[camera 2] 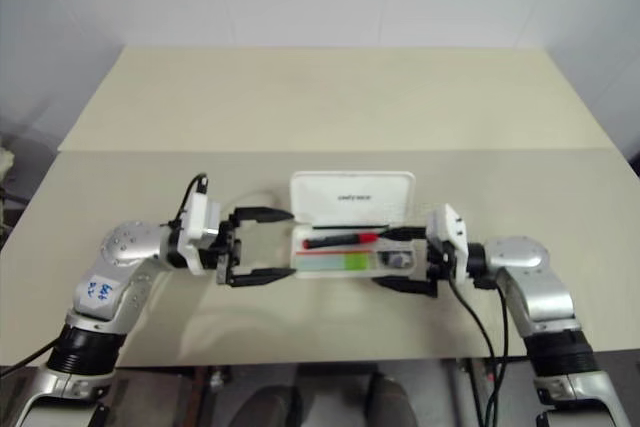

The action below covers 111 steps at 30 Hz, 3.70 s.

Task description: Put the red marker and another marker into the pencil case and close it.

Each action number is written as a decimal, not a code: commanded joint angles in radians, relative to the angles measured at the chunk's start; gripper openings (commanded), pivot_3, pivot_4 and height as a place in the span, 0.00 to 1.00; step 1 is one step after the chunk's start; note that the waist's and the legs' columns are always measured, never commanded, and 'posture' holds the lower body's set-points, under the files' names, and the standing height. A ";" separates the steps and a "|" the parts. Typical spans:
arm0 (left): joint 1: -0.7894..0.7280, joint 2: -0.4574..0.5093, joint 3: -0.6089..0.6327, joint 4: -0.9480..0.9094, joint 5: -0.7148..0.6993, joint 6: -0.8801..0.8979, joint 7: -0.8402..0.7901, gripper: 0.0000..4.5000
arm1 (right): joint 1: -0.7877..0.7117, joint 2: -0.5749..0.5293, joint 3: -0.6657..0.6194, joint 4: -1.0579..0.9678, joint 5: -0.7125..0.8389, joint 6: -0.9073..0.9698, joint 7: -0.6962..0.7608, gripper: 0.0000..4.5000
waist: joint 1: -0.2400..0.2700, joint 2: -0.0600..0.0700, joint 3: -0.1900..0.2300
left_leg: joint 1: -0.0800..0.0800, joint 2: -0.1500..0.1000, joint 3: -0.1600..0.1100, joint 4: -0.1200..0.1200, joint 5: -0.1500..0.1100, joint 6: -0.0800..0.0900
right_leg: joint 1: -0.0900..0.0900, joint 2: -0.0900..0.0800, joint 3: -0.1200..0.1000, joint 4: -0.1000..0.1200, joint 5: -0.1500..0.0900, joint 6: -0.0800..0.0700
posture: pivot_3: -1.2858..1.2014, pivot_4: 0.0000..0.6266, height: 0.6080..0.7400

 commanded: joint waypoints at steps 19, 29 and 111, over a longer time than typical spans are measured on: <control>0.044 0.028 0.147 0.130 -0.029 -0.129 -0.030 0.23 | 0.032 -0.156 -0.261 -0.006 0.063 -0.063 0.000 1.00 | -0.001 0.000 0.000 | 0.000 0.000 0.001 0.000 0.000 0.000 | 0.000 0.000 -0.001 0.000 0.000 0.000 | 0.52 0.24 1.00; -0.015 -0.083 0.213 0.197 -0.024 -0.170 0.172 0.01 | 0.009 -0.171 -0.257 0.010 0.046 -0.069 -0.002 1.00 | 0.001 -0.001 0.000 | 0.000 0.000 0.000 0.000 0.000 0.000 | 0.000 -0.001 -0.002 0.000 0.000 0.000 | 0.52 0.24 1.00; -0.242 -0.182 -0.059 0.245 0.210 -0.003 0.085 0.01 | 0.137 -0.096 -0.257 -0.173 0.114 -0.038 -0.119 1.00 | 0.000 -0.001 0.001 | 0.001 0.003 0.000 0.008 -0.001 0.001 | 0.006 -0.001 -0.009 0.000 0.000 0.000 | 0.52 0.24 1.00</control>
